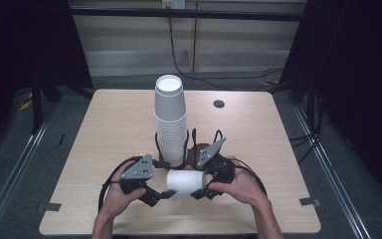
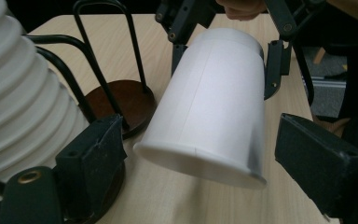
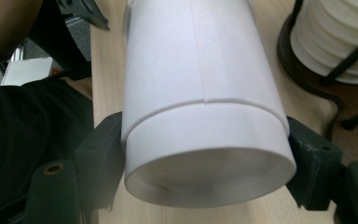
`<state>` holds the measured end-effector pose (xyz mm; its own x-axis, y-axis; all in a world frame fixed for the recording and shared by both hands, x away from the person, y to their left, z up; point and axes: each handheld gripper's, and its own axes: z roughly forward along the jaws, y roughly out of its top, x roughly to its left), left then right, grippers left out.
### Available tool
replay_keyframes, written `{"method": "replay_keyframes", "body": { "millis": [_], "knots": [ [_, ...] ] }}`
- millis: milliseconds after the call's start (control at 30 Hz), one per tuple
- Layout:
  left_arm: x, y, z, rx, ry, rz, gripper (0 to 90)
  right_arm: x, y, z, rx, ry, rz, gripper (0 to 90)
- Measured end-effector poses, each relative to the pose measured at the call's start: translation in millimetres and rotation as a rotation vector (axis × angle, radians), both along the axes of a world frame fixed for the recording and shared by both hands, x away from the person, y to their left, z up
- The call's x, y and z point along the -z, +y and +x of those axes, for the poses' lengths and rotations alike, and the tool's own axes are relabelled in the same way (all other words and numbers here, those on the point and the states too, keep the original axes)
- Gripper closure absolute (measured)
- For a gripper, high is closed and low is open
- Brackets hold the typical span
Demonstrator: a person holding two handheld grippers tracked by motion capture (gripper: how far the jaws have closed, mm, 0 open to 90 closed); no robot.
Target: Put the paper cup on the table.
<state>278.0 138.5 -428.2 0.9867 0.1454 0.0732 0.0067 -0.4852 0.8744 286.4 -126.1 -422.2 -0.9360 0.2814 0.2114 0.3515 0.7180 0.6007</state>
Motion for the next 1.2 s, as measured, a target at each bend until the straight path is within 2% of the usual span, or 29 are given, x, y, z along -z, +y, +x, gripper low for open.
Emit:
{"method": "replay_keyframes", "body": {
  "millis": [133,167,233,300,433,567,667,700,800,900,1033,1200],
  "knots": [
    [-0.7,5.4,0.0,-0.02,0.003,-0.017,15.6,0.3,-8.7,-0.2,0.033,-0.002,0.021,24.4],
    [-0.4,6.8,-0.5,-0.021,0.016,-0.033,15.6,0.1,-10.0,-0.5,0.036,0.0,0.029,24.4],
    [0.1,9.1,-0.7,-0.026,0.014,-0.043,15.6,-1.2,-14.7,-1.5,0.05,-0.003,0.058,24.4],
    [2.2,10.6,-1.4,-0.04,0.011,-0.036,15.6,-0.5,-19.4,-2.3,0.067,-0.01,0.088,24.4],
    [7.2,14.1,-1.5,-0.051,0.034,-0.056,15.6,2.7,-26.1,-4.3,0.097,-0.015,0.129,24.3],
    [10.3,14.5,-2.7,-0.059,0.053,-0.068,15.7,3.6,-25.3,-7.7,0.11,-0.03,0.149,24.3],
    [8.6,15.1,-6.5,-0.058,0.031,-0.049,16.3,6.1,-25.8,-8.3,0.119,-0.044,0.182,24.3],
    [7.9,15.9,-7.2,-0.062,0.027,-0.056,16.2,6.5,-26.0,-8.7,0.123,-0.043,0.183,24.3],
    [7.7,18.2,-8.6,-0.059,0.038,-0.09,15.8,7.7,-27.0,-10.0,0.123,-0.056,0.23,24.2],
    [9.8,19.5,-8.1,-0.06,0.044,-0.103,15.7,7.7,-27.8,-10.5,0.125,-0.069,0.255,24.2],
    [14.9,19.6,-10.3,-0.063,0.055,-0.127,15.6,9.1,-28.6,-12.7,0.125,-0.081,0.313,24.2],
    [17.8,20.8,-13.7,-0.066,0.058,-0.159,15.6,13.3,-26.4,-14.3,0.124,-0.09,0.331,24.3]
  ]
}}
